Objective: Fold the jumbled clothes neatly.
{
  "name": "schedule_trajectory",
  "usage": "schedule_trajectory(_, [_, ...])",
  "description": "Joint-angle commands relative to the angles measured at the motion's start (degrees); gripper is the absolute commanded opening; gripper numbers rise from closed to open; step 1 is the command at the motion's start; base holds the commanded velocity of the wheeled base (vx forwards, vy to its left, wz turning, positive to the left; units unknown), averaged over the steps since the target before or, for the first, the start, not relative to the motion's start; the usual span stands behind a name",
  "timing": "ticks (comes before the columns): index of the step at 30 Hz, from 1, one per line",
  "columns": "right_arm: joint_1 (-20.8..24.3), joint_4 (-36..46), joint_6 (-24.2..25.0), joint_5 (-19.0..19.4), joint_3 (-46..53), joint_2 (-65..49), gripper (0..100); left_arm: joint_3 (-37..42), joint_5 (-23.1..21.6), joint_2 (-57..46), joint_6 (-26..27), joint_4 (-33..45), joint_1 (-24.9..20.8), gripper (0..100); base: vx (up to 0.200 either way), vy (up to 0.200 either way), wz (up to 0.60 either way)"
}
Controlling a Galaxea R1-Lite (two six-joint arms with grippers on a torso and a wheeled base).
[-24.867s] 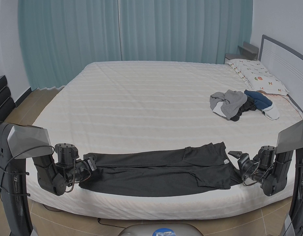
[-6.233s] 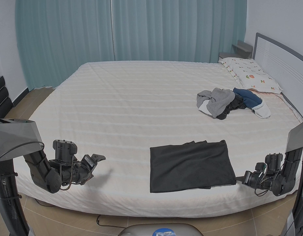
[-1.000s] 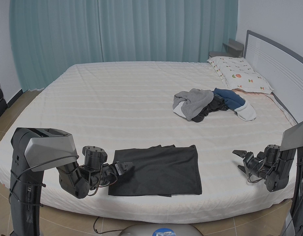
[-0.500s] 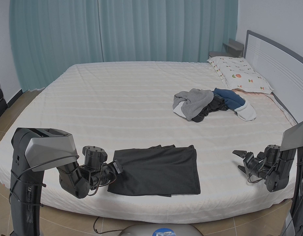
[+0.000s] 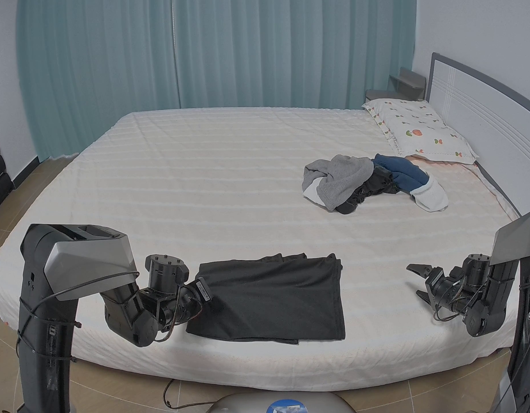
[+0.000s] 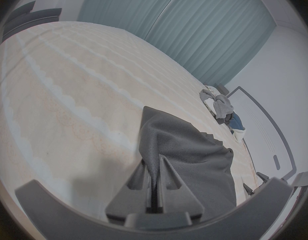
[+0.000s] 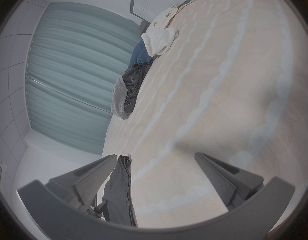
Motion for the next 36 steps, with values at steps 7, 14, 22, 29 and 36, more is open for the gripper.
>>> schedule_trajectory(7, [-0.05,-0.49,0.28,-0.05,0.04,-0.49,100,0.61,0.12,-0.39,-1.23,0.04,0.12,0,0.000,0.143,0.00])
schedule_trajectory(14, [1.44,-0.49,0.64,-0.23,1.98,-1.45,100,0.87,0.12,-0.39,-1.84,0.04,0.39,0,0.000,0.200,0.00])
schedule_trajectory(22, [2.50,-0.49,0.64,-1.20,2.33,-1.72,100,1.93,0.21,-0.47,-2.11,0.04,0.83,0,0.000,0.200,0.00])
schedule_trajectory(29, [7.95,-0.49,2.31,-6.38,2.33,-1.54,100,1.93,0.21,-0.39,-2.11,0.04,1.09,0,0.000,0.200,0.00])
schedule_trajectory(36, [17.18,-0.49,7.32,-12.01,-0.92,-1.10,100,2.98,0.21,-0.65,-2.81,0.04,1.44,0,0.000,0.200,0.00])
